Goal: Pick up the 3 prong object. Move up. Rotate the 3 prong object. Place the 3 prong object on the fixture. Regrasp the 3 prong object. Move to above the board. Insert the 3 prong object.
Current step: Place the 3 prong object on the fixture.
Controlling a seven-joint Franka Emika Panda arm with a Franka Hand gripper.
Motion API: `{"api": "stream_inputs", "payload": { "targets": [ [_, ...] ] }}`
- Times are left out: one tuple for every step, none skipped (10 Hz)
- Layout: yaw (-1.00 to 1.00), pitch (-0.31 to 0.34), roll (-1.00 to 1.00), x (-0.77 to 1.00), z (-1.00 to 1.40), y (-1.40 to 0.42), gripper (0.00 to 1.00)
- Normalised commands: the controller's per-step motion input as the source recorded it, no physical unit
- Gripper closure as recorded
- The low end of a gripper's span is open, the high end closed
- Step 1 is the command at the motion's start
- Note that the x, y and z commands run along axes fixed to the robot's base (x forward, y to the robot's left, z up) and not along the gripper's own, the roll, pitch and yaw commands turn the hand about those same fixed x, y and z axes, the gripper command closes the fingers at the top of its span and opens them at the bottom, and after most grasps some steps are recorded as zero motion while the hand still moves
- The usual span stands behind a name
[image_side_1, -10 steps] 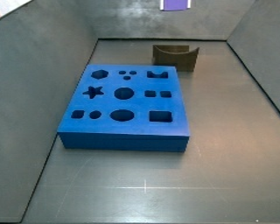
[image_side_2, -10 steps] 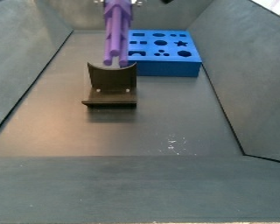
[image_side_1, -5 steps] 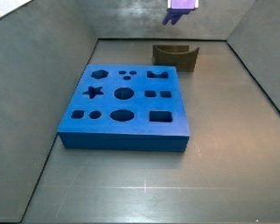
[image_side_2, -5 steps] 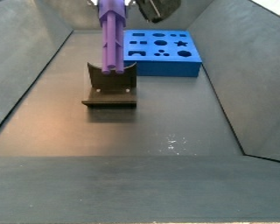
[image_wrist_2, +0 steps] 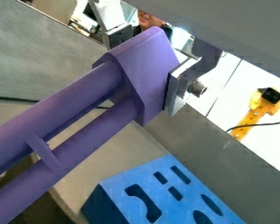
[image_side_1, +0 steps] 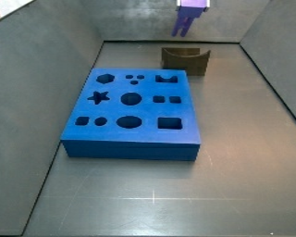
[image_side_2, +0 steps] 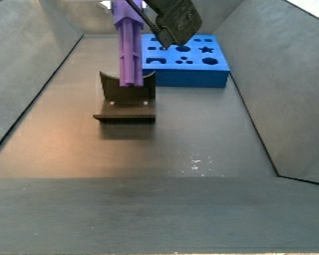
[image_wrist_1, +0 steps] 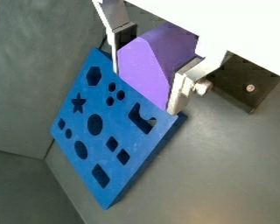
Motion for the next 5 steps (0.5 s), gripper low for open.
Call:
{"api": "stream_inputs", "payload": {
  "targets": [
    [-0.18,-0.008,-0.14,0.08,-1.0,0.12,1.0],
    [-0.17,-0.017,-0.13,0.08,-1.0,0.12,1.0],
    [-0.14,-0.043,-0.12,0.11,-1.0,0.11,1.0],
    [-0.11,-0.064,-0.09,0.11,-1.0,0.1,1.0],
    [-0.07,-0.086,-0.06,0.11,-1.0,0.09,1.0]
  ]
}}
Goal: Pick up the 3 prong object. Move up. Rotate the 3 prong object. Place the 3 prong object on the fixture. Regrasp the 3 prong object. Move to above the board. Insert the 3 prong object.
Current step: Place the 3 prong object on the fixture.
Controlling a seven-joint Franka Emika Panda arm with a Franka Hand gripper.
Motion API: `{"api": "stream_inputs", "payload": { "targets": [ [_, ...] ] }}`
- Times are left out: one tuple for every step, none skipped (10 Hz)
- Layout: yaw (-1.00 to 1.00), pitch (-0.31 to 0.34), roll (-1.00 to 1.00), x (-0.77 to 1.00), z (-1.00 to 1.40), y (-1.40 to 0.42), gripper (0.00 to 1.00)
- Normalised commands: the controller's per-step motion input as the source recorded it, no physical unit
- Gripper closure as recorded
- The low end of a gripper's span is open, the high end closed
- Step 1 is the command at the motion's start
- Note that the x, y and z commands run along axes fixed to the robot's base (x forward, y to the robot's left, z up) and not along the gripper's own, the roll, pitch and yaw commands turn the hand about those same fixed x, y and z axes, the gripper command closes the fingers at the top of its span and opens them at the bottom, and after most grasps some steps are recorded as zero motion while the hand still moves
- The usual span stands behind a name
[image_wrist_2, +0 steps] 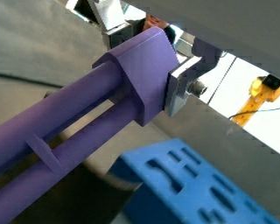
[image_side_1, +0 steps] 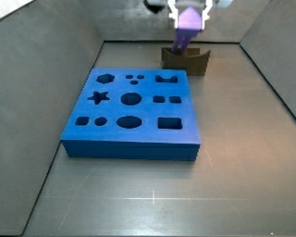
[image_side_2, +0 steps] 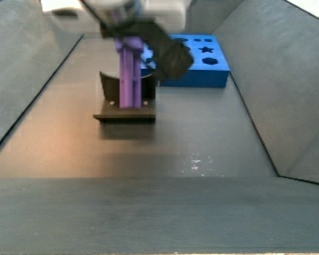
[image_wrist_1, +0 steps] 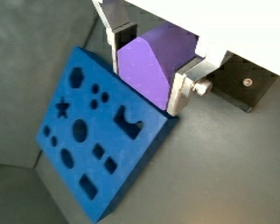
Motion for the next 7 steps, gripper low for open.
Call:
{"api": "stream_inputs", "payload": {
  "targets": [
    [-0.06,-0.095,-0.05,0.1,-0.91,0.07,1.0],
    [-0.03,-0.092,-0.05,0.08,-0.65,0.05,1.0],
    [-0.01,-0.105,-0.03,0.06,-0.53,0.11,1.0],
    [-0.01,-0.102,-0.03,0.05,-0.51,0.11,1.0],
    [0.0,-0.101,-0.03,0.05,-0.51,0.11,1.0],
    [0.01,-0.099,-0.03,0.05,-0.51,0.11,1.0],
    [0.02,-0.096,-0.03,0.05,-0.52,0.11,1.0]
  ]
}}
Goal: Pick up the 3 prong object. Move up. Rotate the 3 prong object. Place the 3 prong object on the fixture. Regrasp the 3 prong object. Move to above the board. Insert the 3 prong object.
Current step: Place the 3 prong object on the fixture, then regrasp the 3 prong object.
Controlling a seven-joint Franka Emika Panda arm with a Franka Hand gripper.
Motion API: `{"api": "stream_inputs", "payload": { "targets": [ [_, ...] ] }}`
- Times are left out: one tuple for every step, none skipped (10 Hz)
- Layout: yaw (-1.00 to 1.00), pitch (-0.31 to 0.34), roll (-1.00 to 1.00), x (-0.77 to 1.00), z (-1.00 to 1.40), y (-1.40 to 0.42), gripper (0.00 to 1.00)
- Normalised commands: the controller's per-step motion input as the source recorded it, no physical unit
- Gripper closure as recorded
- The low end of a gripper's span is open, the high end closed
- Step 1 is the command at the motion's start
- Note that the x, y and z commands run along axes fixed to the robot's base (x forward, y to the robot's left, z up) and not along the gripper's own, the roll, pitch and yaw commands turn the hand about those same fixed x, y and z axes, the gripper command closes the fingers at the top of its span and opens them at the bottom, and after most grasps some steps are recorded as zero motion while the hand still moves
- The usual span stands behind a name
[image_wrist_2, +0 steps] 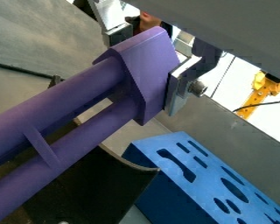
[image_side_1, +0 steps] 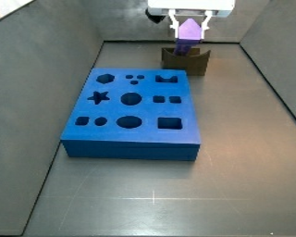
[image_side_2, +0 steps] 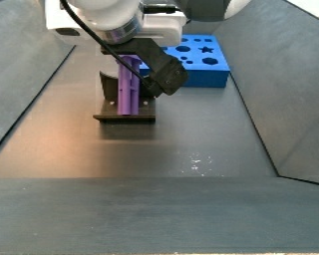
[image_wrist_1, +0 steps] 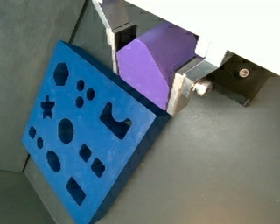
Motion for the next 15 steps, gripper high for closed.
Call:
{"api": "stream_inputs", "payload": {
  "targets": [
    [0.02,-0.095,-0.03,0.04,-0.52,0.11,1.0],
    [0.02,-0.095,-0.03,0.04,-0.52,0.11,1.0],
    [0.02,-0.098,-0.03,0.04,-0.52,0.13,1.0],
    [0.0,0.0,0.0,0.0,0.0,0.0,0.0],
    [0.07,0.011,0.0,0.0,1.0,0.0,0.0],
    [0.08,0.013,0.0,-0.01,1.0,0.0,0.0],
    [0.07,0.021,0.0,-0.02,1.0,0.0,0.0],
    [0.05,0.028,0.0,-0.03,1.0,0.0,0.0],
    [0.04,0.035,0.0,-0.03,1.0,0.01,0.0],
    [0.02,0.047,0.0,-0.03,0.77,0.01,0.0],
    [0.02,0.05,0.0,-0.03,0.64,0.01,0.0],
    [0.0,0.054,0.0,-0.02,0.37,0.01,0.0],
    [0.0,0.058,0.0,-0.02,0.24,0.01,0.0],
    [0.02,0.049,1.0,0.16,0.43,-0.72,0.0],
    [0.02,0.049,1.0,0.16,0.39,-0.7,0.0]
  ]
}}
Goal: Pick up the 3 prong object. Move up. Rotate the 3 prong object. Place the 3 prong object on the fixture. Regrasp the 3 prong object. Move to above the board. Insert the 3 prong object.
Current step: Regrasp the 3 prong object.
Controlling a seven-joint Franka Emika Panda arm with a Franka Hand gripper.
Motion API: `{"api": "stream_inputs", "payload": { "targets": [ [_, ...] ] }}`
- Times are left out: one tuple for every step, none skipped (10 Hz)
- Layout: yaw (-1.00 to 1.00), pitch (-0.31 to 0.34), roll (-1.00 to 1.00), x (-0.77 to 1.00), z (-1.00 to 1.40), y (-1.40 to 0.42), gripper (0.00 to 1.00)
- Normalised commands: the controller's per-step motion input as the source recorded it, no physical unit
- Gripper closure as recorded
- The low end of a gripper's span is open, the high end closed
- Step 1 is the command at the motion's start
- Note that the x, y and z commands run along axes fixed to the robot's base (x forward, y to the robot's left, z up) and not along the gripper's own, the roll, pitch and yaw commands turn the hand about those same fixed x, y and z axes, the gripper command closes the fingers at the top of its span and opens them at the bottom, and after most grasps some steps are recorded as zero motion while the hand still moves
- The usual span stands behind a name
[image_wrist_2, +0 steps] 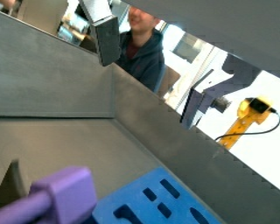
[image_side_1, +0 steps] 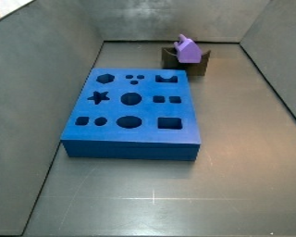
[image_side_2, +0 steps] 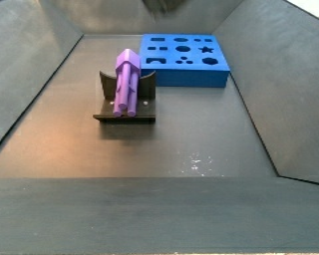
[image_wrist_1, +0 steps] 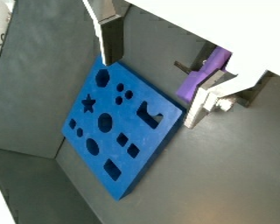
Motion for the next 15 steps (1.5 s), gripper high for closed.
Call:
{"api": "stream_inputs", "payload": {
  "targets": [
    [0.02,0.045,1.0,0.08,0.24,-0.52,0.0],
    [0.02,0.041,1.0,0.02,0.08,-0.25,0.0],
    [0.02,0.04,1.0,0.01,0.05,-0.11,0.0],
    [0.02,0.04,1.0,0.0,0.04,-0.08,0.0],
    [0.02,0.038,1.0,0.0,0.02,-0.06,0.0],
    [0.02,0.035,1.0,0.0,0.01,-0.04,0.0],
    [0.02,0.033,1.0,-0.01,0.01,-0.03,0.0],
    [0.02,0.03,1.0,0.0,0.01,-0.02,0.0],
    [0.02,0.028,1.0,0.01,0.0,-0.02,0.0],
    [0.02,0.027,1.0,0.01,0.0,-0.02,0.0],
    [0.02,0.027,1.0,0.02,0.0,-0.02,0.0],
    [0.02,0.033,1.0,0.01,0.0,-0.02,0.0],
    [0.03,0.039,1.0,0.02,0.0,-0.02,0.0],
    [0.03,0.043,1.0,0.02,0.0,-0.02,0.0],
    [0.03,0.052,1.0,0.04,-0.01,-0.02,0.0]
  ]
}}
